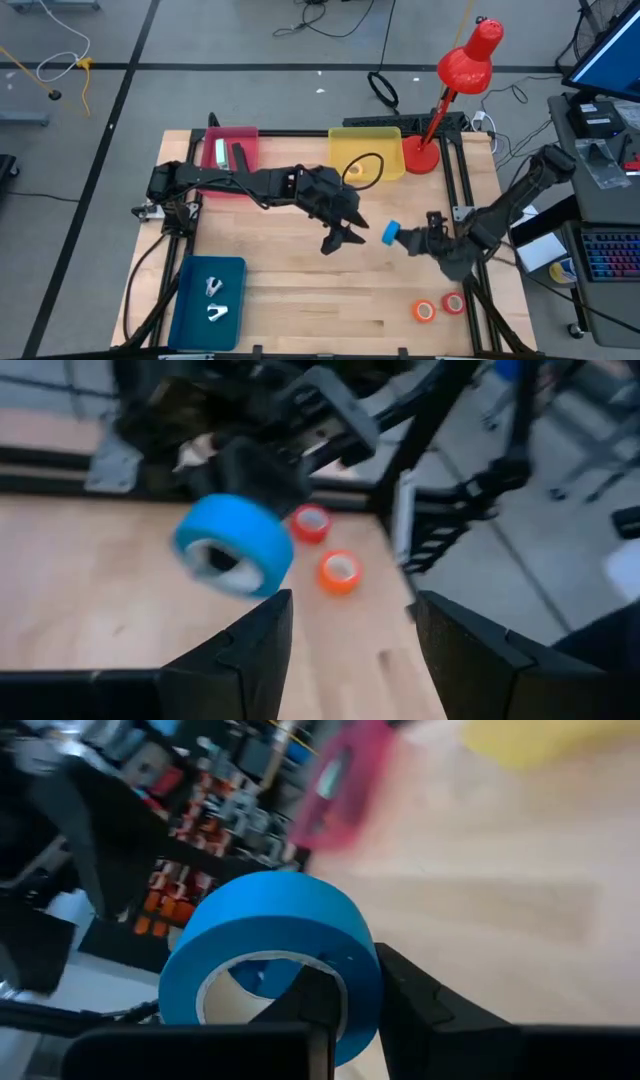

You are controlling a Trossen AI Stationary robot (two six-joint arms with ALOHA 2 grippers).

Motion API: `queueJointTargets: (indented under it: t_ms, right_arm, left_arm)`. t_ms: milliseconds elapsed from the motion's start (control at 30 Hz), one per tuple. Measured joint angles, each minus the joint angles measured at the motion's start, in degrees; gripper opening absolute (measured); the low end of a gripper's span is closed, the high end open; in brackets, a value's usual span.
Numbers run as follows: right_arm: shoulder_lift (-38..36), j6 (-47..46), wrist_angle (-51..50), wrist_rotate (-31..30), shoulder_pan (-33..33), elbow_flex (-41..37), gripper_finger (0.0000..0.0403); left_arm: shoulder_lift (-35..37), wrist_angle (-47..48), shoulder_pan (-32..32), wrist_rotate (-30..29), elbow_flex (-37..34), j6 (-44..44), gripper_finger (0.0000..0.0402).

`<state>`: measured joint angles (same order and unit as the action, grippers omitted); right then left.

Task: Pick and place Stapler, Stapler remover, tape
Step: Put the blue tape into the yellow bin

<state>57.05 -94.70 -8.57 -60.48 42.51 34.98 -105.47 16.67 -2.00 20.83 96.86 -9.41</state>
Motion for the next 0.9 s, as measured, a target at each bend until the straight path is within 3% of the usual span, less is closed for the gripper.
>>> queueJointTargets:
  t_ms: [167, 300, 533, 900]
  right_arm:
    - [-0.1, 23.9, 18.1, 0.3, -5.4, 0.0, 0.0034]
    - [-0.1, 36.1, 27.4, 0.6, -8.0, 0.0, 0.0034]
    - [0.6, 38.4, 30.1, 4.6, -10.0, 0.0, 0.0034]
    - [1.6, 37.1, 30.6, 4.3, -9.5, 0.0, 0.0034]
  left_arm:
    - [0.0, -3.1, 0.0, 1.8, 0.0, -2.2, 0.0212]
    - [0.0, -3.0, 0.0, 1.7, 0.0, -3.5, 0.0212]
    - [0.0, -3.3, 0.1, 0.3, 0.0, -4.7, 0.0212]
    - [0.0, -1.6, 0.3, -1.4, 0.0, -5.7, 0.0211]
